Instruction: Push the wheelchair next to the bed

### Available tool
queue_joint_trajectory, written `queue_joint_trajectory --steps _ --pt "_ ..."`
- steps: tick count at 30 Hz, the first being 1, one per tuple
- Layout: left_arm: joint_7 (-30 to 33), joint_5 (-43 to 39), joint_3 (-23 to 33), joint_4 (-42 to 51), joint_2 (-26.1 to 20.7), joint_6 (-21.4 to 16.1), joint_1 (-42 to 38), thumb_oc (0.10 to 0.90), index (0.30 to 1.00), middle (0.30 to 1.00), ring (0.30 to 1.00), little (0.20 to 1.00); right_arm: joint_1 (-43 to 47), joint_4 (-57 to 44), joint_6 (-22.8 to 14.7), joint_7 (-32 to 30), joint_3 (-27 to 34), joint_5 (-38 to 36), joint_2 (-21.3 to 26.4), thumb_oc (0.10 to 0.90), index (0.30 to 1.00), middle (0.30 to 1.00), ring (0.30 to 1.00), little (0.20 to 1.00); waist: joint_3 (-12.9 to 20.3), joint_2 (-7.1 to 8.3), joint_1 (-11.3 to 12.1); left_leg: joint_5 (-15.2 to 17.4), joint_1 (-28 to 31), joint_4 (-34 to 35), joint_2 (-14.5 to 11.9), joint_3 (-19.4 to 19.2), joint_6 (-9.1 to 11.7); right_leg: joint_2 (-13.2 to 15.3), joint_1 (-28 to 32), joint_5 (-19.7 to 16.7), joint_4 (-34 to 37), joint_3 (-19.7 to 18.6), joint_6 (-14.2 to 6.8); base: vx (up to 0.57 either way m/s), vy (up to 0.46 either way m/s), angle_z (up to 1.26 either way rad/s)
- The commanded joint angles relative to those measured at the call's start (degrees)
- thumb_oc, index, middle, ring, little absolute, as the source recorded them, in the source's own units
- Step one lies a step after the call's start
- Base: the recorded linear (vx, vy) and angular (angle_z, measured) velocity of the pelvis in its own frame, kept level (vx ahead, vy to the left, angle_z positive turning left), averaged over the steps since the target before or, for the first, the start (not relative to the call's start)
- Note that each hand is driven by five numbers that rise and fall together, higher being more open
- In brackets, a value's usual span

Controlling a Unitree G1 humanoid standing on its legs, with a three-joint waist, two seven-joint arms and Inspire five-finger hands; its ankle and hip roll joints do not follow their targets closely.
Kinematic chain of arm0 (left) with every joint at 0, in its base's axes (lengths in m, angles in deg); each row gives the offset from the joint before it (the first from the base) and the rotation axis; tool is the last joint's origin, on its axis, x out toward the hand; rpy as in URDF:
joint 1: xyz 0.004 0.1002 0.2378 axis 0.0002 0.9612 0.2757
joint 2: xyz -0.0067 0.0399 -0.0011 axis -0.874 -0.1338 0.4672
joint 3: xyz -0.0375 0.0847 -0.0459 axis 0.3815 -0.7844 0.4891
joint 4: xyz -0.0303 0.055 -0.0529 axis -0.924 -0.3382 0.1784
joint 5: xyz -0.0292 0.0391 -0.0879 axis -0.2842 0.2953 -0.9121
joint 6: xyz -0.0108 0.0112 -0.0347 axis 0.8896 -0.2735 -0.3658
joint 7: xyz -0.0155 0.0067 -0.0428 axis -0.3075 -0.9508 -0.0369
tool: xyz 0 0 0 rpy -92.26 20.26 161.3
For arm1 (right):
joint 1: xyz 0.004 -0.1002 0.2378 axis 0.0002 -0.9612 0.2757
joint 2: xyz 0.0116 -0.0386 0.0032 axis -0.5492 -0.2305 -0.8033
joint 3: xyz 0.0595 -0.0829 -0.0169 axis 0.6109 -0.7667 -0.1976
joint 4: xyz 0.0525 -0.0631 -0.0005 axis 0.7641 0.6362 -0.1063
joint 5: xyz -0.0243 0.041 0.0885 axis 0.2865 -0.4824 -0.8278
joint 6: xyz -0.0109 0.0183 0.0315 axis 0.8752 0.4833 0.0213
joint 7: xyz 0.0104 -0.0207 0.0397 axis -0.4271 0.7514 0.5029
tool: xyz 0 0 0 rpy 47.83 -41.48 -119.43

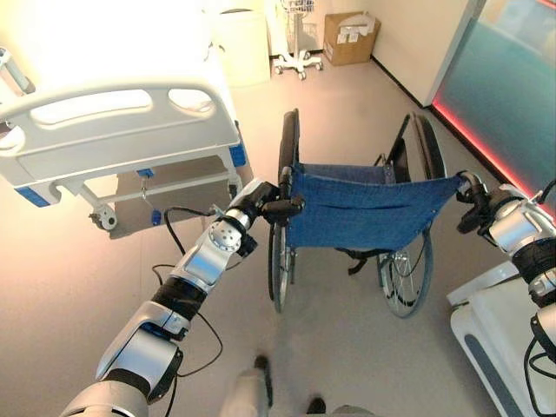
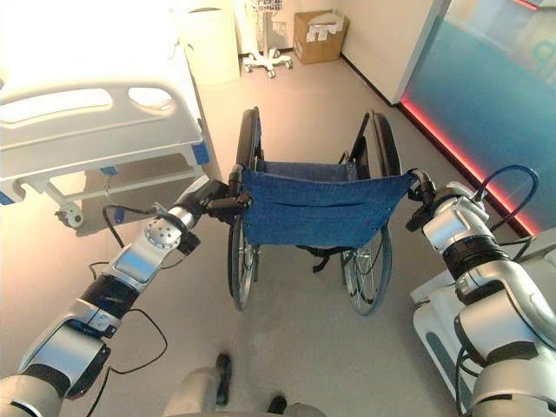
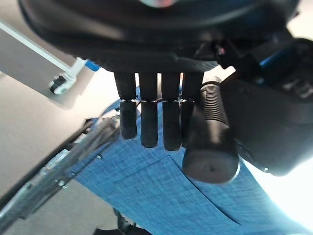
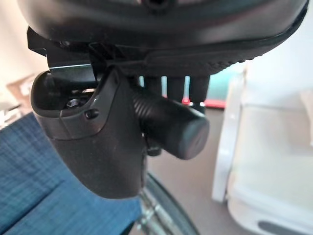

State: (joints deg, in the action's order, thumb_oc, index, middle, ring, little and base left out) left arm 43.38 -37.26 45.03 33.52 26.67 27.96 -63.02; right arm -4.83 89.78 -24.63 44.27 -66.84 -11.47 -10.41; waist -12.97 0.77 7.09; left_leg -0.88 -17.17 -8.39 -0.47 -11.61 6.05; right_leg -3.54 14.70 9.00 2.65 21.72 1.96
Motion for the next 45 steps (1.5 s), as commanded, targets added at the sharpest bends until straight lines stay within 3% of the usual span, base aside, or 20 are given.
queue_joint_trajectory --steps 1,3,4,5,6,10,12,15,16,19,22,23,26,27,28,30,31,34,41,45 --pt "1.0 6.6 -5.7 -3.3 -5.7 1.2 5.2 0.400 0.300 0.300 0.300 0.300 9.9 -10.4 -14.8 -1.8 0.9 0.4 -6.9 0.400 0.300 0.300 0.300 0.300 -2.7 0.00 5.2 -8.0 3.1 6.1 4.8 -0.7 -5.2 -1.5 -1.9 -1.4 -9.0 -11.5 -4.5 0.36 0.055 -1.86" --pt "1.0 6.1 -5.2 -4.4 -6.2 1.1 5.6 0.400 0.300 0.300 0.300 0.300 9.2 -9.6 -16.2 -1.1 1.0 1.0 -8.3 0.400 0.300 0.300 0.300 0.300 -1.9 0.94 5.7 -4.7 3.5 3.0 5.0 -0.6 -7.3 -0.1 -1.9 -1.7 -12.7 -10.8 -5.6 0.46 0.050 -1.59" --pt "-0.6 5.9 -5.2 -6.1 -8.0 -0.2 5.3 0.400 0.300 0.300 0.300 0.300 8.2 -8.8 -17.6 -1.5 0.8 -0.4 -8.7 0.400 0.300 0.300 0.300 0.300 -0.6 2.75 6.7 -1.9 3.7 0.5 5.0 0.3 -9.3 1.1 -1.5 -4.0 -17.7 -10.9 -7.5 0.48 0.033 -0.82" --pt "-0.7 6.0 -5.1 -6.2 -8.1 -0.2 5.2 0.400 0.300 0.300 0.300 0.300 8.2 -8.7 -17.7 -1.5 0.8 -0.4 -8.7 0.400 0.300 0.300 0.300 0.300 -0.4 2.74 6.9 -1.9 3.6 0.4 4.8 0.3 -9.4 1.0 -1.7 -4.5 -17.9 -11.0 -7.6 0.62 0.050 -0.45" --pt "-1.3 6.5 -4.8 -7.4 -8.8 -0.9 5.3 0.400 0.300 0.300 0.300 0.300 7.5 -9.1 -17.9 -0.3 1.3 -0.4 -8.9 0.400 0.300 0.300 0.300 0.300 0.5 3.83 7.3 -0.9 4.8 0.4 5.3 1.6 -10.5 2.4 -1.9 -8.9 -24.5 -11.0 -10.3 0.35 0.042 0.09" --pt "-1.2 8.0 -5.4 -8.2 -8.9 -1.5 5.5 0.400 0.300 0.300 0.300 0.300 5.6 -9.0 -19.9 -0.6 2.1 -1.0 -8.2 0.400 0.300 0.300 0.300 0.300 2.0 3.46 7.2 0.1 6.6 0.5 5.2 4.7 -11.5 3.0 -6.2 -16.5 -35.8 -12.7 -13.1 0.35 0.068 0.78" --pt "-1.3 8.3 -6.1 -9.2 -8.5 -2.6 5.3 0.400 0.300 0.300 0.300 0.300 4.4 -8.6 -20.4 -1.3 3.1 -1.2 -7.5 0.400 0.300 0.300 0.300 0.300 1.5 2.13 5.6 1.9 8.8 -0.9 5.2 8.9 -12.0 5.7 -13.3 -16.8 -40.7 -13.3 -11.7 0.43 -0.008 0.23" --pt "-1.2 8.9 -7.1 -10.4 -7.6 -3.5 4.6 0.400 0.300 0.300 0.300 0.300 4.5 -8.0 -19.7 -2.3 3.1 -1.5 -7.5 0.400 0.300 0.300 0.300 0.300 0.2 0.97 3.8 3.0 11.4 -1.5 5.0 12.8 -11.7 7.1 -19.6 -15.7 -36.8 -14.7 -10.5 0.36 -0.141 -0.11" --pt "-0.4 9.0 -8.4 -10.9 -7.0 -3.7 3.8 0.400 0.300 0.300 0.300 0.300 5.1 -7.5 -18.7 -3.7 2.8 -2.3 -7.8 0.400 0.300 0.300 0.300 0.300 -2.0 0.94 1.8 5.0 13.3 -3.1 5.3 16.7 -11.6 10.0 -26.2 -16.2 -31.7 -16.1 -9.9 0.36 -0.287 0.13" --pt "-0.5 9.4 -8.9 -11.4 -6.7 -4.4 2.7 0.400 0.300 0.300 0.300 0.300 6.5 -8.2 -16.5 -4.6 2.5 -3.5 -7.1 0.400 0.300 0.300 0.300 0.300 -4.1 1.96 -0.1 8.4 15.3 -5.0 6.1 20.2 -11.5 12.7 -32.3 -19.0 -23.7 -17.9 -10.7 0.38 -0.288 0.59" --pt "-0.6 9.7 -9.3 -11.6 -6.0 -4.3 2.1 0.400 0.300 0.300 0.300 0.300 7.8 -8.9 -14.6 -4.6 2.3 -3.9 -6.3 0.400 0.300 0.300 0.300 0.300 -4.8 2.49 -1.5 11.1 17.7 -5.8 6.6 22.7 -10.9 13.6 -33.0 -19.4 -14.1 -18.8 -11.4 0.38 -0.223 0.45" --pt "-1.1 10.6 -9.2 -11.8 -5.0 -4.5 1.7 0.400 0.300 0.300 0.300 0.300 9.4 -9.9 -11.7 -3.0 2.6 -3.0 -5.4 0.400 0.300 0.300 0.300 0.300 -4.8 2.55 -2.3 12.4 19.4 -5.7 6.4 25.5 -10.0 13.1 -31.6 -17.9 -7.7 -20.9 -11.7 0.54 -0.284 0.96" --pt "-1.0 12.5 -8.7 -11.7 -3.3 -4.6 2.4 0.400 0.300 0.300 0.300 0.300 11.7 -11.0 -6.8 -1.2 2.1 -3.3 -3.9 0.400 0.300 0.300 0.300 0.300 -3.1 3.99 -3.3 13.1 20.6 -5.0 6.1 27.0 -8.3 11.7 -26.8 -17.7 -4.9 -24.3 -12.4 0.47 -0.251 1.20" --pt "-1.0 12.6 -8.7 -11.7 -3.2 -4.5 2.5 0.400 0.300 0.300 0.300 0.300 11.9 -10.8 -6.6 -0.9 2.1 -3.4 -3.8 0.400 0.300 0.300 0.300 0.300 -3.0 4.09 -3.3 13.2 20.7 -5.0 5.9 27.0 -8.1 11.6 -26.3 -17.7 -4.9 -24.3 -12.4 0.55 -0.287 1.29" --pt "-0.1 11.5 -8.9 -12.2 -2.3 -3.8 2.8 0.400 0.300 0.300 0.300 0.300 12.5 -9.7 -5.6 0.6 1.9 -3.1 -3.5 0.400 0.300 0.300 0.300 0.300 -1.8 4.58 -3.9 13.0 21.9 -4.4 3.3 25.9 -6.3 11.9 -25.0 -17.6 -7.3 -24.0 -12.3 0.39 -0.196 1.05" --pt "0.4 10.9 -9.1 -12.3 -1.9 -2.6 2.9 0.400 0.300 0.300 0.300 0.300 12.5 -8.9 -5.9 1.4 2.1 -2.8 -3.3 0.400 0.300 0.300 0.300 0.300 -1.6 4.54 -4.2 11.8 22.9 -3.8 1.0 24.8 -5.0 12.3 -24.1 -17.1 -8.1 -22.5 -12.1 0.35 -0.199 0.92" --pt "1.1 10.9 -8.9 -12.7 -1.2 -1.6 3.0 0.400 0.300 0.300 0.300 0.300 12.6 -7.8 -6.3 2.0 2.2 -2.4 -3.5 0.400 0.300 0.300 0.300 0.300 -1.6 4.42 -4.1 8.7 23.3 -2.9 -1.9 22.9 -3.5 13.1 -23.1 -16.6 -8.3 -19.8 -11.7 0.29 -0.200 0.68" --pt "3.1 10.4 -8.6 -13.5 -0.2 0.4 2.3 0.400 0.300 0.300 0.300 0.300 13.6 -6.7 -7.0 1.6 1.9 -2.6 -3.5 0.400 0.300 0.300 0.300 0.300 -1.8 3.99 -4.6 5.2 23.7 -1.2 -5.1 20.7 -1.9 12.7 -22.4 -15.3 -8.9 -17.2 -11.0 0.21 -0.174 0.38" --pt "8.9 5.4 -7.8 -17.9 1.4 2.5 -0.9 0.400 0.300 0.300 0.300 0.300 15.3 -8.6 -6.7 -0.5 0.9 -2.9 -3.9 0.400 0.300 0.300 0.300 0.300 -3.1 2.46 -6.9 2.3 24.2 2.5 -8.0 18.4 -0.5 11.2 -23.6 -11.7 -12.2 -14.4 -9.1 0.17 -0.143 0.30" --pt "9.3 3.2 -6.6 -18.0 0.6 1.3 -2.2 0.400 0.300 0.300 0.300 0.300 15.1 -10.9 -6.5 -0.6 0.6 -2.1 -4.0 0.400 0.300 0.300 0.300 0.300 -1.7 1.29 -8.4 -2.5 26.3 2.5 -10.2 18.5 0.7 9.9 -24.5 -9.7 -14.0 -13.7 -7.6 0.18 -0.114 0.06"
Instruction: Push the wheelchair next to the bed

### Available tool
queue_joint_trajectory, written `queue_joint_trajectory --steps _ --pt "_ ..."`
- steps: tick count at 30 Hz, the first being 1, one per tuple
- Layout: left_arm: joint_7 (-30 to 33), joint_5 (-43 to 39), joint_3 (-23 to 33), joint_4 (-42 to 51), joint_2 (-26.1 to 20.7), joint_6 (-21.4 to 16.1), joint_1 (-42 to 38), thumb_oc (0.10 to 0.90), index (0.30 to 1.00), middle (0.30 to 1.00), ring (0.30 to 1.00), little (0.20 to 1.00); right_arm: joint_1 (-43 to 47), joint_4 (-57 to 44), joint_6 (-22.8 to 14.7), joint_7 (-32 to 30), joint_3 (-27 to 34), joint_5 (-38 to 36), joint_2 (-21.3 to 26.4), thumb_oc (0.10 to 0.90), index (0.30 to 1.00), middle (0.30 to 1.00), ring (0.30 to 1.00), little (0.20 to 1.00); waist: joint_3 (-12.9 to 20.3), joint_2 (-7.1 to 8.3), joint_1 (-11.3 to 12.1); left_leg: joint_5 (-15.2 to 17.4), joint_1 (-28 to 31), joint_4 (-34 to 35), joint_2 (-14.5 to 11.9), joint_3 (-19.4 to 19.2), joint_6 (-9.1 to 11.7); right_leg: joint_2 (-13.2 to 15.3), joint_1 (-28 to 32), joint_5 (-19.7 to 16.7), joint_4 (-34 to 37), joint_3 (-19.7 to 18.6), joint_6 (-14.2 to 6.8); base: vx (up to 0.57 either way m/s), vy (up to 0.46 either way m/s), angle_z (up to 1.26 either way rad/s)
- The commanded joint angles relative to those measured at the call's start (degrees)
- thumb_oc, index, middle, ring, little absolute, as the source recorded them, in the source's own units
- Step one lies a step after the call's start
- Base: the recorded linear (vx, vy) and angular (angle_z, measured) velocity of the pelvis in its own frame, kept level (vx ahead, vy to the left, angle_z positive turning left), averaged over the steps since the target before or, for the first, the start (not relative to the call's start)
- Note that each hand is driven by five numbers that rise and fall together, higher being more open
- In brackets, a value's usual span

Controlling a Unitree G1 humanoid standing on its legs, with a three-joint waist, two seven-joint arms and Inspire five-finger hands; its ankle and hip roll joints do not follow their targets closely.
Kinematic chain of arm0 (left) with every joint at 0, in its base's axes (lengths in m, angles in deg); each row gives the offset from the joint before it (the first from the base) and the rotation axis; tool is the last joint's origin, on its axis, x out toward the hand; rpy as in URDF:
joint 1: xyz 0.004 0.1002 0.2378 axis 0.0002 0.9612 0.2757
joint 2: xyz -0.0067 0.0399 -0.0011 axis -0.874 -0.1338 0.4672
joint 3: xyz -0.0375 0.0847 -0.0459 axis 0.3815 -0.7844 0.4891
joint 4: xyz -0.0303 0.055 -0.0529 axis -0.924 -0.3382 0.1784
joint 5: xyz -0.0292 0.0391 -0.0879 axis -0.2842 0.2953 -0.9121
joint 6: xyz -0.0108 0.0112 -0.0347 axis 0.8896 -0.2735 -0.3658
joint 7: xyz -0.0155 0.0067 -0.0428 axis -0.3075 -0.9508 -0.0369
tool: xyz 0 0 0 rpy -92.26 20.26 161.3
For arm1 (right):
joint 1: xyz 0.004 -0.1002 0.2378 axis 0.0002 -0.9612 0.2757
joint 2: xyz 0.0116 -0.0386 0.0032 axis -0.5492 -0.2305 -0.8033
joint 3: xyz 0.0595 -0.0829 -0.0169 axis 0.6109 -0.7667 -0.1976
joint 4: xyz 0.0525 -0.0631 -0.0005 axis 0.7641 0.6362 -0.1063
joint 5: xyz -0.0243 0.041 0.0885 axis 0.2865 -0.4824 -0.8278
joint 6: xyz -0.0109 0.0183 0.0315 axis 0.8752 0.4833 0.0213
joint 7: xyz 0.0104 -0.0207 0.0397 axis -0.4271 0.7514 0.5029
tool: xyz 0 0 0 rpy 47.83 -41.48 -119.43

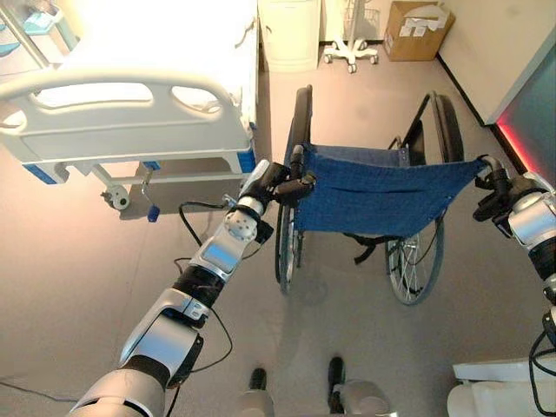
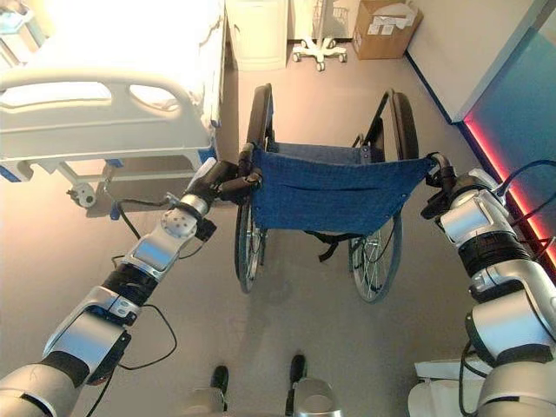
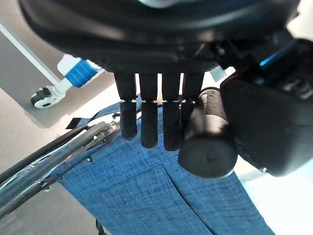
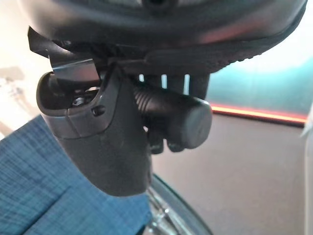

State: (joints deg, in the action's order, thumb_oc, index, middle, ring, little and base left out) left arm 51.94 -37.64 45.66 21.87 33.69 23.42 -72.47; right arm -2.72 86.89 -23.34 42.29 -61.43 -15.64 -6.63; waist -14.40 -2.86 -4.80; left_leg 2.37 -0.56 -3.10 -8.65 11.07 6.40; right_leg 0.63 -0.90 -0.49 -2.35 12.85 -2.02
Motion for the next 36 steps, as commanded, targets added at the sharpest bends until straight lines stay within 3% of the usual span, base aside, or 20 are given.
queue_joint_trajectory --steps 1,3,4,6,8,10,11,13,14,15,16,18,19,24,25,29,32,35,36 --pt "0.8 2.8 -7.0 -6.3 -6.7 5.5 7.2 0.400 0.300 0.300 0.300 0.300 12.9 -8.4 -7.7 1.4 -4.9 2.1 -7.7 0.400 0.300 0.300 0.300 0.300 0.1 4.76 3.2 -7.4 9.8 -3.2 -2.4 -4.3 0.5 5.4 -8.9 0.0 -9.0 -4.6 -3.3 0.16 -0.107 0.05" --pt "0.6 1.9 -6.6 -6.2 -6.9 5.0 7.1 0.400 0.300 0.300 0.300 0.300 12.9 -8.7 -7.6 2.0 -5.3 2.1 -7.4 0.400 0.300 0.300 0.300 0.300 0.9 4.59 2.6 -11.1 10.2 -5.0 -3.5 -5.1 1.1 4.8 -8.6 0.3 -8.7 -3.8 -2.5 0.13 -0.103 0.10" --pt "0.7 1.0 -6.3 -5.6 -6.8 3.7 7.6 0.400 0.300 0.300 0.300 0.300 11.6 -9.5 -7.4 2.3 -5.7 2.2 -7.1 0.400 0.300 0.300 0.300 0.300 2.0 5.13 1.8 -17.1 9.5 -11.7 -4.9 -6.9 1.7 4.0 -7.4 0.7 -7.7 -2.4 -0.8 0.16 -0.141 0.15" --pt "1.1 0.4 -6.0 -5.1 -6.9 2.5 7.9 0.400 0.300 0.300 0.300 0.300 10.9 -9.6 -7.5 1.3 -6.5 0.8 -7.0 0.400 0.300 0.300 0.300 0.300 2.1 6.38 2.1 -18.3 6.7 -19.1 -3.9 -7.8 1.2 3.7 -5.0 1.5 -7.0 -1.9 0.7 0.27 -0.219 0.44" --pt "0.4 0.6 -5.8 -4.5 -6.8 1.4 7.8 0.400 0.300 0.300 0.300 0.300 9.3 -9.4 -6.9 0.1 -5.8 -0.2 -7.7 0.400 0.300 0.300 0.300 0.300 0.8 7.44 3.6 -18.1 -0.6 -25.0 -2.6 -9.5 0.1 3.1 -1.1 2.8 -6.7 -2.0 1.8 0.32 -0.236 0.65" --pt "-0.1 0.8 -6.0 -3.4 -7.0 0.8 7.8 0.400 0.300 0.300 0.300 0.300 7.7 -8.6 -7.1 -1.1 -5.3 0.4 -9.2 0.400 0.300 0.300 0.300 0.300 -1.6 7.72 6.4 -13.4 -8.8 -27.2 3.4 -9.2 -2.4 2.0 3.5 3.3 -6.0 -4.1 1.8 0.34 -0.144 -0.03" --pt "0.0 0.3 -5.9 -1.5 -7.7 1.1 8.1 0.400 0.300 0.300 0.300 0.300 6.9 -7.9 -7.2 -2.5 -4.9 0.4 -10.9 0.400 0.300 0.300 0.300 0.300 -2.5 6.97 8.0 -12.5 -11.3 -23.2 6.2 -10.5 -3.1 0.1 6.2 4.0 -5.6 -4.9 1.8 0.38 -0.068 -0.28" --pt "0.0 -0.8 -5.6 0.3 -8.1 1.7 8.5 0.400 0.300 0.300 0.300 0.300 5.3 -8.0 -7.3 -4.1 -4.0 -0.3 -12.1 0.400 0.300 0.300 0.300 0.300 -3.3 5.27 9.3 -13.9 -13.0 -17.0 7.2 -13.6 -2.8 -2.5 9.2 5.1 -5.3 -5.4 1.9 0.43 -0.011 -0.51" --pt "0.2 -1.6 -5.6 0.9 -8.4 1.4 9.2 0.400 0.300 0.300 0.300 0.300 3.4 -8.2 -7.9 -4.1 -2.6 0.4 -12.7 0.400 0.300 0.300 0.300 0.300 -3.6 3.92 10.4 -15.9 -14.1 -10.5 8.0 -15.4 -2.1 -4.3 11.9 5.7 -4.5 -6.3 1.6 0.46 0.028 -0.77" --pt "0.3 -1.7 -5.6 1.1 -8.4 1.4 9.4 0.400 0.300 0.300 0.300 0.300 2.9 -8.4 -8.2 -4.1 -2.2 0.6 -12.9 0.400 0.300 0.300 0.300 0.300 -3.6 3.50 10.9 -16.9 -14.4 -8.1 8.4 -15.6 -1.9 -4.8 12.8 5.8 -3.9 -6.7 1.4 0.56 0.088 -0.82" --pt "0.6 -1.5 -5.3 1.5 -8.6 1.4 10.6 0.400 0.300 0.300 0.300 0.300 2.0 -8.8 -8.8 -4.0 -1.8 0.7 -13.2 0.400 0.300 0.300 0.300 0.300 -3.2 2.97 12.4 -18.0 -14.0 -1.4 9.8 -14.5 -1.6 -5.2 15.0 6.2 -3.0 -8.1 0.7 0.45 0.117 -0.73" --pt "0.6 -0.9 -4.7 1.9 -8.9 1.2 11.8 0.400 0.300 0.300 0.300 0.300 1.8 -9.1 -9.1 -2.5 -1.2 1.1 -13.3 0.400 0.300 0.300 0.300 0.300 -2.6 2.85 13.2 -17.1 -12.7 0.3 10.3 -14.1 -2.0 -4.9 16.0 7.1 -2.9 -8.3 0.1 0.40 0.163 -0.85" --pt "0.2 -0.7 -4.3 1.7 -9.0 1.2 12.4 0.400 0.300 0.300 0.300 0.300 1.1 -9.1 -9.9 -2.2 -1.2 0.9 -13.3 0.400 0.300 0.300 0.300 0.300 -1.5 3.20 12.9 -12.6 -11.0 -0.8 10.4 -16.3 -3.6 -4.1 15.5 7.4 -4.0 -8.7 -0.8 0.32 0.184 -0.83" --pt "-0.9 -1.3 -4.4 -0.5 -10.6 1.2 12.3 0.400 0.300 0.300 0.300 0.300 -1.6 -10.1 -12.4 -1.7 -0.4 -0.7 -13.5 0.400 0.300 0.300 0.300 0.300 1.4 4.92 13.0 -6.4 -9.5 -4.7 11.4 -17.2 -6.4 -1.7 16.3 6.8 -6.6 -7.8 -2.7 0.37 0.195 0.04" --pt "-1.3 -1.3 -4.3 -1.2 -11.2 1.2 12.3 0.400 0.300 0.300 0.300 0.300 -2.3 -10.4 -12.6 -1.4 0.0 -1.3 -13.7 0.400 0.300 0.300 0.300 0.300 2.3 5.70 13.4 -6.0 -8.4 -3.8 12.2 -17.0 -7.1 -0.6 16.5 4.7 -7.2 -7.2 -4.1 0.31 0.149 0.25" --pt "0.2 -2.0 -4.5 -2.9 -10.6 1.4 11.4 0.400 0.300 0.300 0.300 0.300 -2.6 -9.2 -14.6 -1.1 0.2 -1.7 -14.5 0.400 0.300 0.300 0.300 0.300 3.6 6.44 13.5 -5.2 -6.5 -2.7 13.1 -16.6 -8.2 1.6 15.2 0.6 -11.1 -6.3 -6.4 0.29 0.167 0.43" --pt "1.7 -2.2 -5.0 -3.6 -9.7 1.3 10.6 0.400 0.300 0.300 0.300 0.300 -2.2 -5.7 -17.8 -1.8 0.2 -1.6 -16.1 0.400 0.300 0.300 0.300 0.300 4.5 6.14 14.4 -4.3 -6.3 -2.9 13.2 -16.4 -9.1 3.1 14.5 -3.4 -18.7 -6.1 -7.5 0.22 0.154 0.43" --pt "2.4 -1.5 -6.4 -3.9 -9.2 0.6 10.2 0.400 0.300 0.300 0.300 0.300 -3.7 -4.2 -19.9 -3.1 1.0 -1.2 -16.5 0.400 0.300 0.300 0.300 0.300 5.0 5.65 13.9 -3.4 -5.5 -3.1 13.2 -16.3 -10.2 1.5 11.8 -7.6 -26.9 -7.9 -8.3 0.24 0.133 0.25" --pt "3.0 -1.4 -7.0 -4.0 -8.8 0.4 10.1 0.400 0.300 0.300 0.300 0.300 -4.5 -4.1 -20.3 -3.7 1.2 -0.7 -16.5 0.400 0.300 0.300 0.300 0.300 5.1 5.19 13.3 -2.4 -4.3 -3.3 13.2 -15.3 -10.6 2.0 8.3 -9.3 -30.4 -7.9 -8.1 0.32 0.102 -0.02"
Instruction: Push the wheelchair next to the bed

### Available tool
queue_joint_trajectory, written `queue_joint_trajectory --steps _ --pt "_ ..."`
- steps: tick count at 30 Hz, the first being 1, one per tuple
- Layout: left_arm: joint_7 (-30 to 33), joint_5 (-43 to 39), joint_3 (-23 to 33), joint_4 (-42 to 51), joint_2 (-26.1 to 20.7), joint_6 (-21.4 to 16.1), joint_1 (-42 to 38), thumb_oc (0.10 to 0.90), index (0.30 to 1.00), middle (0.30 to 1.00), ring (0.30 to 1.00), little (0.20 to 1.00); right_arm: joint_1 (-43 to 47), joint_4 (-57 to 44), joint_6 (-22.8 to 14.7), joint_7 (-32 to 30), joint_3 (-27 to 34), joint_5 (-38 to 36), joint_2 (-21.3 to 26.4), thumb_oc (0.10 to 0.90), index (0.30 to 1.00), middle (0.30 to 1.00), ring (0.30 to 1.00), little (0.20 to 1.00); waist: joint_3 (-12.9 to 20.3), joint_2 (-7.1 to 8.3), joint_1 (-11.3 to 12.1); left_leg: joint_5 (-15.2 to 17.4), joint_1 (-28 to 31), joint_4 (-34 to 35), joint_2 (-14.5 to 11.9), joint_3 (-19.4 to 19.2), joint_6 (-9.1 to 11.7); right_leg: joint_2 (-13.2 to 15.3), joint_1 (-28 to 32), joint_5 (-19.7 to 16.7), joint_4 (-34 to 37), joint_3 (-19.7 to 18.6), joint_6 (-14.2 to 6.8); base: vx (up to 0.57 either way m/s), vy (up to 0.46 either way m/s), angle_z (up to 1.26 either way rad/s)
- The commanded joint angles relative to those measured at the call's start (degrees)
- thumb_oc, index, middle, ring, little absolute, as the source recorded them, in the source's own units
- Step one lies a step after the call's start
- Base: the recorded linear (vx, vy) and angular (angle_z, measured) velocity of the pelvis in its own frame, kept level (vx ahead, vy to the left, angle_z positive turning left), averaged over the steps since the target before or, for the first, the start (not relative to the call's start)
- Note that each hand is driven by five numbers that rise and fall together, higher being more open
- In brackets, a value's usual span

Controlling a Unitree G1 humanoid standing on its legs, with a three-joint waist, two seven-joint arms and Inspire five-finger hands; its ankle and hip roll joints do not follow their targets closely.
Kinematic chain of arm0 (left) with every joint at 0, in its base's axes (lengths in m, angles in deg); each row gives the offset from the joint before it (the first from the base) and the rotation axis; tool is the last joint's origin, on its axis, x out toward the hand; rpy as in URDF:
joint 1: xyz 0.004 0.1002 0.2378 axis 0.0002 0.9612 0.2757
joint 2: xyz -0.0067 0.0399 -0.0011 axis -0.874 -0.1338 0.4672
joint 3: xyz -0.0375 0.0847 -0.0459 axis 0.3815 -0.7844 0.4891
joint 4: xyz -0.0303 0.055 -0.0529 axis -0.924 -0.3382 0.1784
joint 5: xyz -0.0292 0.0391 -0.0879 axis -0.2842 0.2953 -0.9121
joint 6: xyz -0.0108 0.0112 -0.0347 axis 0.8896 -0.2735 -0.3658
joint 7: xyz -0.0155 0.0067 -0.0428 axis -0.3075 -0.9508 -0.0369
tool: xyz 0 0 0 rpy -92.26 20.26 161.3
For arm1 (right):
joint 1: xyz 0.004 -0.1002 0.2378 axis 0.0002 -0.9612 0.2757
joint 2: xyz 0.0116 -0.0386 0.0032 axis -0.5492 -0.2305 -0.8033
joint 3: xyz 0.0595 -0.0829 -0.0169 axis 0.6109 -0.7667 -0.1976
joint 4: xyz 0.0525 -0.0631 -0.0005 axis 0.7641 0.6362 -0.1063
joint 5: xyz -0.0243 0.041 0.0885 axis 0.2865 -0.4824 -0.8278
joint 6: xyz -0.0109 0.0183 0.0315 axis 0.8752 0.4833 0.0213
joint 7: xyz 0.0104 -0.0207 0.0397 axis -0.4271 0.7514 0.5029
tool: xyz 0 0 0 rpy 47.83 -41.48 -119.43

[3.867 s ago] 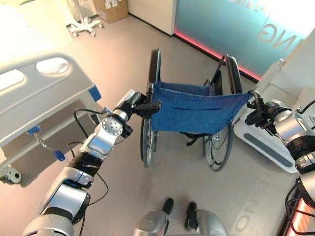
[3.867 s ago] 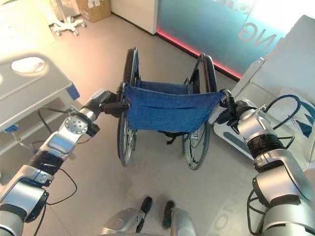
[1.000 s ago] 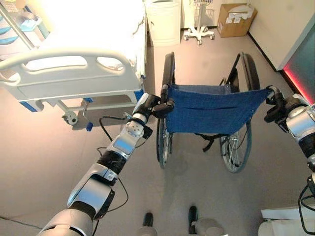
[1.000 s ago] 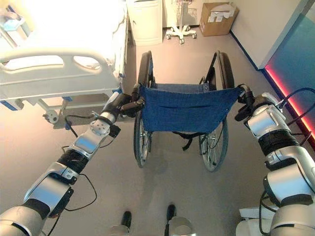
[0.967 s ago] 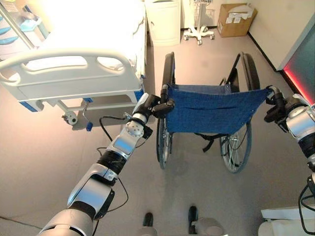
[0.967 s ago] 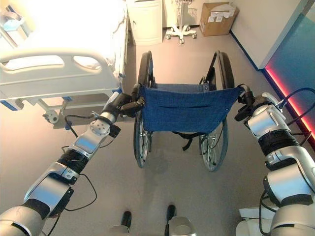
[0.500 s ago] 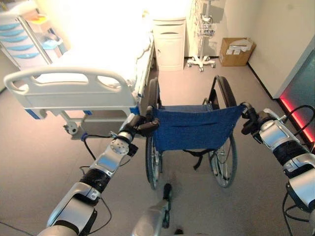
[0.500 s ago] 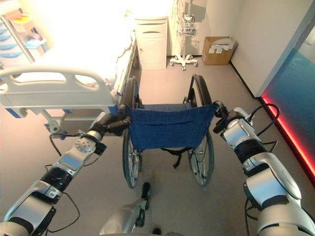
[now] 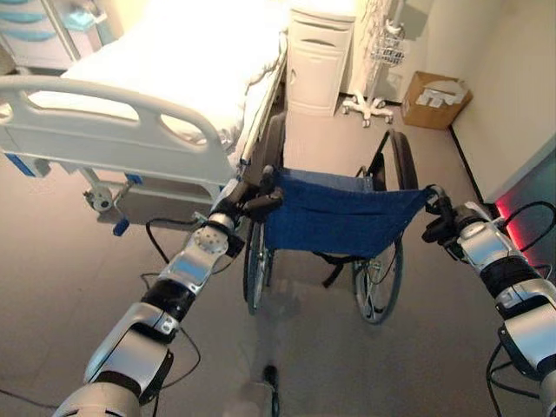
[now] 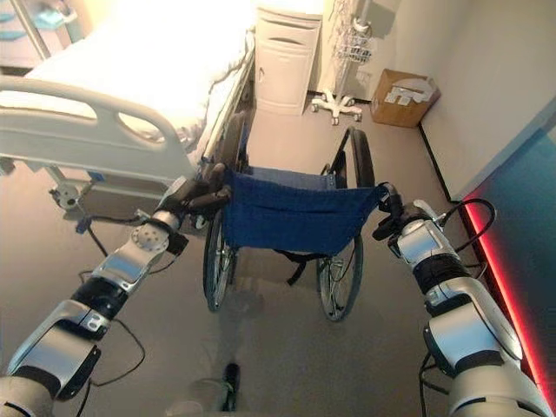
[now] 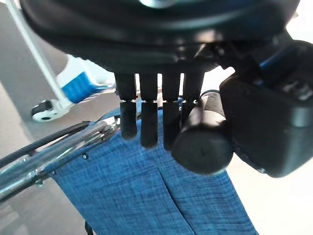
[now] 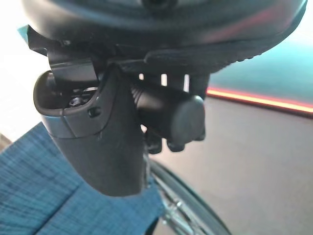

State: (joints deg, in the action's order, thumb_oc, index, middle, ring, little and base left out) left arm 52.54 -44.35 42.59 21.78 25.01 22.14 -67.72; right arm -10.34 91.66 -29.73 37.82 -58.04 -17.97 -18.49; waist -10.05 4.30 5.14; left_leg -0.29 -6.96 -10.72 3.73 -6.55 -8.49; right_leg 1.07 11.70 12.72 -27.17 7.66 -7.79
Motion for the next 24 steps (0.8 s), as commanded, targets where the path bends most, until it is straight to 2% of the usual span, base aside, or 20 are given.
queue_joint_trajectory --steps 1,2,3,4,5,6,7,9,11,14,16,19,20,22,23,24 --pt "2.6 5.6 -3.9 -4.1 0.2 1.5 5.5 0.400 0.300 0.300 0.300 0.300 2.9 -8.9 -13.8 0.8 -2.3 1.8 -4.6 0.400 0.300 0.300 0.300 0.300 0.3 -1.96 2.6 0.8 3.5 4.3 1.2 3.1 4.0 2.5 -7.0 -22.1 -6.0 -2.3 -2.0 0.29 0.085 -0.15" --pt "2.6 5.7 -3.9 -4.1 0.4 1.5 5.5 0.400 0.300 0.300 0.300 0.300 2.9 -9.0 -13.7 0.7 -2.4 1.9 -4.6 0.400 0.300 0.300 0.300 0.300 0.4 -2.14 2.6 0.9 3.5 4.3 1.1 3.3 4.0 2.5 -7.5 -22.2 -5.7 -2.2 -1.9 0.24 0.021 -0.15" --pt "3.0 5.8 -3.9 -4.0 0.7 1.5 5.7 0.400 0.300 0.300 0.300 0.300 2.9 -9.5 -13.1 0.3 -2.7 1.6 -4.5 0.400 0.300 0.300 0.300 0.300 -0.2 -2.54 1.9 1.2 5.1 4.4 0.9 4.1 4.1 3.0 -10.5 -21.5 -4.6 -1.7 -1.3 0.29 -0.042 -0.16" --pt "3.2 6.3 -3.8 -3.9 0.9 1.0 5.9 0.400 0.300 0.300 0.300 0.300 3.0 -10.6 -12.1 -0.1 -2.9 1.3 -4.1 0.400 0.300 0.300 0.300 0.300 -1.3 -3.07 0.4 2.4 7.8 4.9 0.8 6.0 4.0 3.5 -17.7 -21.5 -1.2 -1.2 -0.6 0.31 -0.059 -0.25" --pt "3.1 6.4 -3.8 -3.9 0.9 0.8 6.0 0.400 0.300 0.300 0.300 0.300 2.9 -11.0 -11.8 -0.2 -2.9 1.2 -4.0 0.400 0.300 0.300 0.300 0.300 -1.7 -2.99 -0.1 2.9 8.5 4.9 1.0 6.5 3.9 4.1 -18.9 -21.4 -0.5 -0.9 -0.6 0.35 -0.112 -0.28" --pt "3.2 6.8 -3.9 -3.5 0.8 0.6 5.8 0.400 0.300 0.300 0.300 0.300 3.2 -12.3 -10.6 -0.7 -2.8 0.8 -3.3 0.400 0.300 0.300 0.300 0.300 -3.5 -2.55 -1.5 5.0 10.4 4.2 1.4 8.4 3.7 5.9 -24.6 -22.9 3.1 -0.3 -0.8 0.22 -0.077 -0.14" --pt "3.2 6.8 -3.9 -3.5 0.8 0.6 5.7 0.400 0.300 0.300 0.300 0.300 3.3 -12.5 -10.4 -0.7 -2.7 0.8 -3.2 0.400 0.300 0.300 0.300 0.300 -3.8 -2.54 -1.7 5.4 10.7 4.0 1.5 8.7 3.6 6.1 -24.8 -22.8 3.1 -0.1 -0.9 0.28 -0.103 0.21" --pt "3.1 6.8 -4.2 -3.7 1.1 -0.2 5.1 0.400 0.300 0.300 0.300 0.300 4.2 -13.2 -8.7 -0.3 -2.6 0.5 -1.7 0.400 0.300 0.300 0.300 0.300 -5.0 -1.42 -3.4 8.1 12.7 2.6 2.8 11.0 3.9 6.6 -27.6 -24.7 11.0 -0.1 -2.0 0.32 -0.091 0.73" --pt "2.8 6.4 -4.5 -3.7 1.8 -0.1 4.5 0.400 0.300 0.300 0.300 0.300 5.0 -13.7 -6.7 0.4 -2.5 0.6 -0.5 0.400 0.300 0.300 0.300 0.300 -5.3 -0.94 -4.7 9.8 14.6 2.0 3.2 12.9 4.6 6.8 -27.1 -24.0 20.8 -0.6 -2.1 0.39 -0.091 1.03" --pt "1.4 6.9 -4.7 -2.9 2.7 -0.1 4.6 0.400 0.300 0.300 0.300 0.300 5.5 -14.3 -3.8 1.4 -2.1 1.0 1.0 0.400 0.300 0.300 0.300 0.300 -4.9 -0.85 -5.8 10.6 16.1 1.6 2.8 14.1 5.4 6.6 -26.0 -23.2 27.9 -1.6 -2.2 0.40 -0.105 0.76" --pt "0.0 8.1 -4.8 -1.7 2.6 -0.5 5.3 0.400 0.300 0.300 0.300 0.300 6.4 -14.7 -1.9 1.8 -2.1 1.1 1.5 0.400 0.300 0.300 0.300 0.300 -4.2 -0.35 -5.9 12.1 17.0 1.1 3.0 15.0 5.3 6.5 -25.4 -23.6 24.5 -2.6 -1.8 0.51 -0.242 0.58" --pt "-0.4 8.3 -4.5 -1.1 2.2 -0.7 5.7 0.400 0.300 0.300 0.300 0.300 7.0 -14.4 -1.7 1.7 -2.2 0.3 1.7 0.400 0.300 0.300 0.300 0.300 -3.6 0.25 -5.6 13.1 16.5 0.2 3.6 15.4 5.0 6.2 -24.2 -22.4 22.5 -3.1 -1.6 0.30 -0.176 0.53" --pt "-0.8 8.1 -4.0 -0.7 2.1 -1.1 6.4 0.400 0.300 0.300 0.300 0.300 7.2 -14.2 -1.7 2.5 -2.4 0.3 1.9 0.400 0.300 0.300 0.300 0.300 -3.2 0.33 -5.6 13.8 16.5 -0.4 3.3 15.4 5.4 6.1 -23.7 -22.4 19.6 -3.8 -1.5 0.35 -0.193 0.67" --pt "-1.1 8.4 -4.3 0.0 1.4 -1.6 7.1 0.400 0.300 0.300 0.300 0.300 7.1 -14.2 -1.8 4.2 -2.5 1.6 2.5 0.400 0.300 0.300 0.300 0.300 -2.8 -0.09 -6.2 13.8 18.2 0.0 0.7 14.3 7.0 5.9 -23.0 -21.1 18.0 -3.2 -1.0 0.45 -0.242 0.63" --pt "-1.1 8.3 -4.4 0.2 1.3 -1.7 7.1 0.400 0.300 0.300 0.300 0.300 7.0 -14.2 -1.9 4.5 -2.4 1.9 2.6 0.400 0.300 0.300 0.300 0.300 -2.7 -0.20 -6.3 13.6 18.6 0.4 0.3 14.2 7.2 5.8 -22.8 -21.0 18.3 -3.0 -0.9 0.45 -0.247 0.37" --pt "-0.6 7.8 -4.5 0.5 1.4 -2.0 7.3 0.400 0.300 0.300 0.300 0.300 6.8 -13.9 -2.6 5.0 -2.2 1.7 3.2 0.400 0.300 0.300 0.300 0.300 -2.0 -0.54 -6.9 11.7 19.7 1.3 -1.4 13.6 8.4 5.2 -21.9 -20.3 19.2 -2.1 -0.2 0.27 -0.149 0.15"
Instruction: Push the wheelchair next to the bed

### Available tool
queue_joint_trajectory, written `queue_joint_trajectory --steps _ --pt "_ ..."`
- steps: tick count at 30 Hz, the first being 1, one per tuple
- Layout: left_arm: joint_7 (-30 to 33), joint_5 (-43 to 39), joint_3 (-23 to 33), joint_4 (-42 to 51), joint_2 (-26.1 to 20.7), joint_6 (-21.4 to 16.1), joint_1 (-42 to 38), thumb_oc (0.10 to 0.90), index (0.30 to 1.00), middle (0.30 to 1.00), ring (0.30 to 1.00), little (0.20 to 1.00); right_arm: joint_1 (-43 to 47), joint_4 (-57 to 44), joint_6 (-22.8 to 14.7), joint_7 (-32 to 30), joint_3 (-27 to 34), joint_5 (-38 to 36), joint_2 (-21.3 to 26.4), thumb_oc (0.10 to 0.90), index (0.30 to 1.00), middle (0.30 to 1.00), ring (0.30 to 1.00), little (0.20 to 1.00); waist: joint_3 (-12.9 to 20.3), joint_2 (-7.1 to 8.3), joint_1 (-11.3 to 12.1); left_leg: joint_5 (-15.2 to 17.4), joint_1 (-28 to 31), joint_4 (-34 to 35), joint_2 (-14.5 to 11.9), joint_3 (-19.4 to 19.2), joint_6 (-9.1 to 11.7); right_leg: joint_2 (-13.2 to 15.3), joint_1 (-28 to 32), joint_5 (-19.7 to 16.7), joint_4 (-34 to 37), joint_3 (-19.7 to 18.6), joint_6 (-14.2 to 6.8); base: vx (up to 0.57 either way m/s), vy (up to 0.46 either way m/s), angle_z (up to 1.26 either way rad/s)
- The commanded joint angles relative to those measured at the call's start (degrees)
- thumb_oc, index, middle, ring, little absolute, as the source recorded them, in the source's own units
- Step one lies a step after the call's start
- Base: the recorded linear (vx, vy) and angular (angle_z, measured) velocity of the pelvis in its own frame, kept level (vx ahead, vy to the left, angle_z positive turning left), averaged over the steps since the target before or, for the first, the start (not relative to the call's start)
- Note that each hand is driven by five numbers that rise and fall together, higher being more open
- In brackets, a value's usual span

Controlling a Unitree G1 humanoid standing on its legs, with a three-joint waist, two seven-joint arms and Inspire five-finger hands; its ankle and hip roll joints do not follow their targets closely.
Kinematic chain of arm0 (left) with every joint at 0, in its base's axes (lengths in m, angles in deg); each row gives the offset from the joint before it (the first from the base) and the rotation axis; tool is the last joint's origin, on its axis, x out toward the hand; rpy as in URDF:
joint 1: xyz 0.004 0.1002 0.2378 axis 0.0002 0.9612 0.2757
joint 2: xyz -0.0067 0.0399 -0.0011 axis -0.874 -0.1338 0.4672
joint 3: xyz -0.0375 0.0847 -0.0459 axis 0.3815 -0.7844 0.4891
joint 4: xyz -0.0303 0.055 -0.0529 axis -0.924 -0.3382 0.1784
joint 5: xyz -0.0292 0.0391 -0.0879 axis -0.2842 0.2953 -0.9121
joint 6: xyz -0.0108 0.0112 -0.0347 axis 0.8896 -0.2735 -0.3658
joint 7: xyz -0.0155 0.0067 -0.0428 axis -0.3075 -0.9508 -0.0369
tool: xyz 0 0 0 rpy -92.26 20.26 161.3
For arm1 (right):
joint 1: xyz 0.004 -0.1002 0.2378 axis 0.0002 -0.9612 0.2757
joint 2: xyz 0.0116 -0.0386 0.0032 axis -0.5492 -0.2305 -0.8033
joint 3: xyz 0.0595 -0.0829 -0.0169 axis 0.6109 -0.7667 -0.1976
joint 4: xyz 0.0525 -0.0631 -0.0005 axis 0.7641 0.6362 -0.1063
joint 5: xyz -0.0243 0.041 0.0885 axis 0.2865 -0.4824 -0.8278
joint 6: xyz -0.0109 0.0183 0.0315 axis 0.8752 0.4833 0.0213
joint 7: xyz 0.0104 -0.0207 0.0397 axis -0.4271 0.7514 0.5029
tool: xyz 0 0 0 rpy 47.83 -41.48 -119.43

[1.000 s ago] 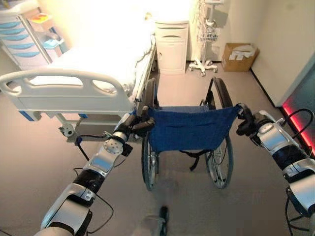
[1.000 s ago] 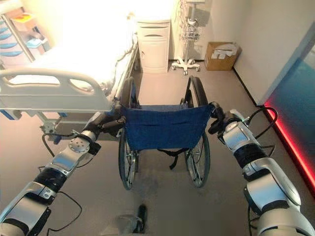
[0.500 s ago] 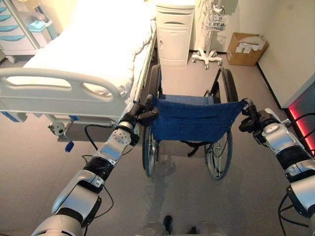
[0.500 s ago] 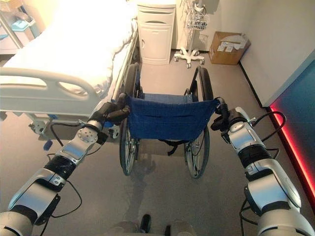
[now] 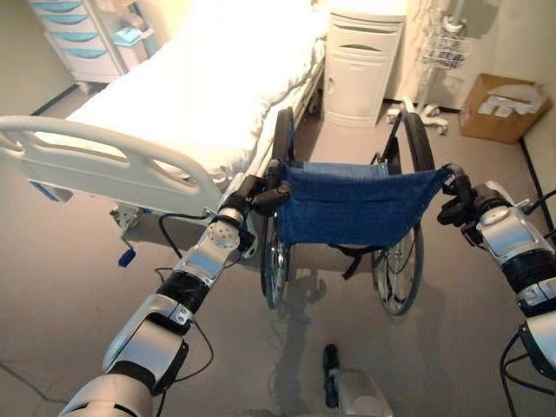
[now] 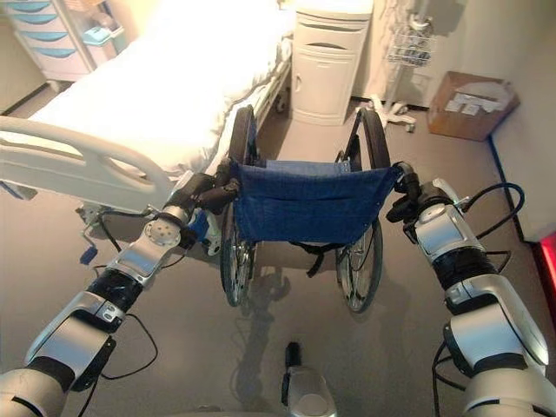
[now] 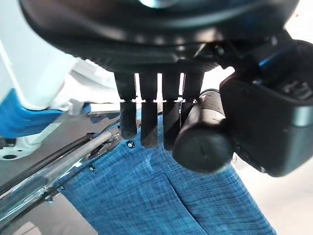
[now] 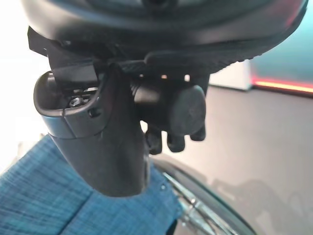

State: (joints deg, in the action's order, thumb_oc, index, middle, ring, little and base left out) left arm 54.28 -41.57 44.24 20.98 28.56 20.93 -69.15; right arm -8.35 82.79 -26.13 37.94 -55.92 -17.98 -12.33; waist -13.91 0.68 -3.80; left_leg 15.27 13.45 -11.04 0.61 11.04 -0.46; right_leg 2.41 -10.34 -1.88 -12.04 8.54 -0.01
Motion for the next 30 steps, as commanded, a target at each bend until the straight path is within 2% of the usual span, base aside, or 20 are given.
queue_joint_trajectory --steps 1,4,5,7,8,10,12,13,16,17,21,23,25,27,28,29,30 --pt "-2.3 5.0 -6.2 1.4 -2.1 -0.8 8.7 0.400 0.300 0.300 0.300 0.300 4.8 -5.0 -6.3 4.9 -4.4 1.6 -2.9 0.400 0.300 0.300 0.300 0.300 2.0 2.99 2.0 -4.4 -0.7 1.7 1.4 -4.0 0.6 3.7 0.3 -5.5 4.2 -2.7 -7.9 0.34 -0.194 0.26" --pt "-1.3 4.3 -7.1 1.0 -1.4 -0.7 7.6 0.400 0.300 0.300 0.300 0.300 4.8 -4.1 -6.7 4.4 -4.4 0.5 -3.1 0.400 0.300 0.300 0.300 0.300 2.5 2.25 0.9 -11.3 -1.1 0.4 -2.4 -5.9 3.3 2.6 2.0 -3.6 5.0 -0.6 -6.4 0.27 -0.137 0.12" --pt "-1.1 3.6 -7.6 0.1 -0.8 -1.4 6.6 0.400 0.300 0.300 0.300 0.300 4.6 -4.5 -5.7 4.2 -4.5 0.4 -3.2 0.400 0.300 0.300 0.300 0.300 2.8 2.01 -0.1 -15.0 -1.3 -1.1 -4.6 -7.5 4.4 2.3 2.2 -2.7 4.9 0.3 -5.6 0.31 -0.109 0.04" --pt "-0.8 3.0 -7.9 -0.8 -0.3 -1.9 6.0 0.400 0.300 0.300 0.300 0.300 4.1 -4.6 -5.5 3.5 -4.6 0.1 -3.1 0.400 0.300 0.300 0.300 0.300 3.2 1.79 -1.1 -17.8 -0.9 -2.7 -6.4 -9.0 5.2 2.2 2.1 -2.0 4.4 1.0 -4.9 0.25 -0.056 0.28" --pt "0.1 2.6 -8.1 -2.0 0.2 -2.5 5.2 0.400 0.300 0.300 0.300 0.300 3.2 -4.5 -5.4 2.8 -4.5 -0.6 -3.1 0.400 0.300 0.300 0.300 0.300 3.5 1.76 -1.8 -20.4 -1.2 -5.7 -7.4 -9.6 5.6 2.1 2.4 -0.8 3.6 1.7 -3.8 0.24 -0.053 0.34" --pt "0.6 1.6 -8.1 -3.7 0.4 -3.0 4.3 0.400 0.300 0.300 0.300 0.300 2.5 -4.4 -5.2 1.7 -4.3 -1.8 -3.4 0.400 0.300 0.300 0.300 0.300 3.6 1.96 -1.8 -21.7 -2.8 -7.7 -7.5 -9.8 5.4 1.8 3.3 0.3 3.1 1.7 -3.1 0.24 -0.054 0.28" --pt "0.7 1.2 -7.5 -4.6 0.7 -2.5 3.4 0.400 0.300 0.300 0.300 0.300 1.6 -4.4 -5.1 0.6 -4.1 -2.6 -3.9 0.400 0.300 0.300 0.300 0.300 3.0 2.19 -1.2 -21.1 -5.6 -7.5 -6.9 -9.8 4.5 1.3 5.0 1.5 2.8 1.2 -2.7 0.31 -0.010 0.00" --pt "1.0 1.2 -7.1 -5.2 0.8 -1.6 2.6 0.400 0.300 0.300 0.300 0.300 1.4 -4.0 -5.0 -0.1 -4.0 -2.6 -4.7 0.400 0.300 0.300 0.300 0.300 1.9 2.32 0.0 -19.6 -9.1 -5.7 -4.9 -9.3 3.8 0.4 7.5 2.4 3.2 -0.4 -2.9 0.37 0.041 -0.15" --pt "1.4 0.4 -6.6 -5.2 0.7 -0.6 2.3 0.400 0.300 0.300 0.300 0.300 1.5 -3.3 -5.1 -1.1 -3.9 -2.5 -5.3 0.400 0.300 0.300 0.300 0.300 0.3 1.93 1.7 -19.7 -14.5 -2.5 -3.1 -10.1 3.8 -0.7 11.3 4.0 3.8 -1.7 -3.0 0.29 0.102 -0.27" --pt "2.0 -0.2 -6.2 -5.0 0.4 -0.3 2.5 0.400 0.300 0.300 0.300 0.300 1.4 -3.3 -4.9 -1.0 -3.7 -1.6 -5.8 0.400 0.300 0.300 0.300 0.300 -0.9 1.43 3.0 -20.4 -18.2 -0.5 -2.5 -10.9 4.2 -1.3 14.0 5.4 4.2 -2.1 -3.0 0.26 0.132 -0.35" --pt "2.2 -0.3 -5.5 -5.1 -0.7 -1.0 3.6 0.400 0.300 0.300 0.300 0.300 0.4 -3.6 -4.9 0.1 -3.6 0.2 -6.3 0.400 0.300 0.300 0.300 0.300 -1.8 -0.30 5.0 -23.2 -21.1 4.4 -3.6 -11.3 4.8 -2.2 18.8 8.7 3.8 -3.6 -3.0 0.45 0.252 -0.76" --pt "1.9 -0.5 -5.1 -4.8 -1.6 -0.7 4.2 0.400 0.300 0.300 0.300 0.300 0.0 -3.6 -5.2 0.7 -3.7 0.3 -6.3 0.400 0.300 0.300 0.300 0.300 -1.4 -0.45 5.9 -23.1 -21.3 6.1 -3.5 -11.2 4.7 -1.9 21.3 9.5 3.8 -4.9 -3.6 0.39 0.222 -0.92" --pt "-0.6 -0.3 -4.2 -4.9 -3.2 -0.5 4.6 0.400 0.300 0.300 0.300 0.300 -1.0 -4.6 -4.1 1.7 -3.3 0.1 -6.2 0.400 0.300 0.300 0.300 0.300 0.2 -0.32 6.6 -21.1 -21.4 5.8 -4.0 -14.3 3.8 0.0 24.2 10.4 4.1 -4.7 -5.1 0.48 0.317 -0.68" --pt "-1.8 -0.2 -4.3 -6.3 -3.9 -0.9 4.3 0.400 0.300 0.300 0.300 0.300 -1.9 -4.5 -4.4 2.2 -2.7 0.8 -6.8 0.400 0.300 0.300 0.300 0.300 1.6 0.47 6.7 -19.0 -20.3 5.2 -2.8 -14.9 2.4 1.9 24.1 8.8 3.8 -4.0 -6.8 0.32 0.250 -0.44" --pt "-1.8 -0.2 -4.3 -6.4 -4.1 -0.9 4.3 0.400 0.300 0.300 0.300 0.300 -2.0 -4.6 -4.4 2.2 -2.6 0.9 -6.9 0.400 0.300 0.300 0.300 0.300 1.7 0.57 6.8 -18.7 -20.1 5.2 -2.6 -14.8 2.2 2.2 23.9 8.5 3.6 -4.0 -7.0 0.30 0.263 -0.08" --pt "-1.7 -0.5 -4.3 -6.9 -5.0 -0.9 4.0 0.400 0.300 0.300 0.300 0.300 -2.0 -4.7 -4.8 1.7 -2.8 0.5 -7.1 0.400 0.300 0.300 0.300 0.300 2.1 0.98 7.0 -18.1 -19.2 5.3 -1.4 -14.6 1.4 3.3 23.0 6.1 2.3 -4.1 -8.1 0.25 0.234 0.04" --pt "-1.6 -0.9 -4.5 -6.9 -5.3 -0.7 3.8 0.400 0.300 0.300 0.300 0.300 -2.0 -4.5 -5.2 1.6 -2.8 0.5 -7.3 0.400 0.300 0.300 0.300 0.300 2.3 1.05 7.1 -17.9 -19.0 5.4 -1.1 -14.6 1.1 3.7 22.6 5.5 1.7 -4.1 -8.4 0.29 0.298 -0.20"
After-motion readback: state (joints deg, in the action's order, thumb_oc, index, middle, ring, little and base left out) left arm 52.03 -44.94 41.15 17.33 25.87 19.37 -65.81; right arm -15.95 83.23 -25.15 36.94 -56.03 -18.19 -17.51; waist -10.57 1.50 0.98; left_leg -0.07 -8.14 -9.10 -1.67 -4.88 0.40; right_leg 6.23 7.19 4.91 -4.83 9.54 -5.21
